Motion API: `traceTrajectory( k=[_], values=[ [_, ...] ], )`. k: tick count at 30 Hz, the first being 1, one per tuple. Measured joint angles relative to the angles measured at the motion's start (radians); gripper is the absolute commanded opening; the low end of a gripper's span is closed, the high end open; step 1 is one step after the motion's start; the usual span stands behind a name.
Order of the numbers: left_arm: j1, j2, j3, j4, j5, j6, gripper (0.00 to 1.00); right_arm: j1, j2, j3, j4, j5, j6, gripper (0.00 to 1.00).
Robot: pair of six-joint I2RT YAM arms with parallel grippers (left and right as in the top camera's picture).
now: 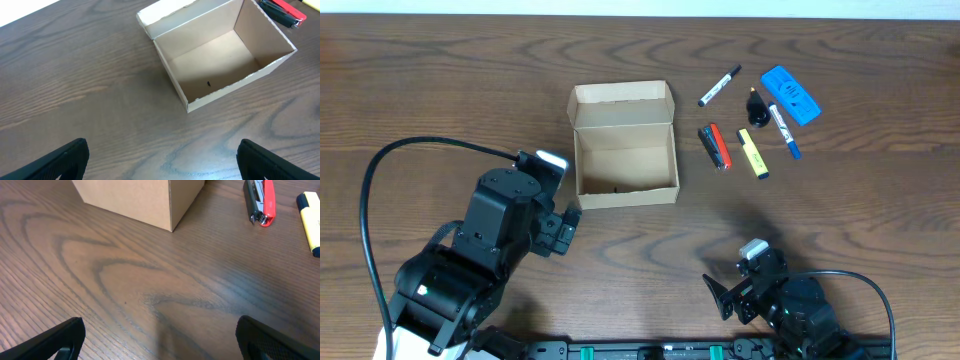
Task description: Pack container
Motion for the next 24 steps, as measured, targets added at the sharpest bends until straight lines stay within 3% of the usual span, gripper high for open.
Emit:
traceTrajectory(
  k=[8,12,15,24],
  values=[
    [0.0,0.0,0.0,0.0,0.0,0.0,0.95,0.0,0.0,0.0,0.01,0.0,0.0,0.99],
    [0.0,0.0,0.0,0.0,0.0,0.0,0.95,0.0,0.0,-0.002,0.106,-0.019,0.011,0.99],
    [0.0,0.0,0.0,0.0,0.0,0.0,0.95,0.0,0.0,-0.002,0.202,-0.065,0.101,0.99],
    [0.0,0.0,0.0,0.0,0.0,0.0,0.95,0.0,0.0,-0.003,0.253,-0.147,0.317,0.99]
  ],
)
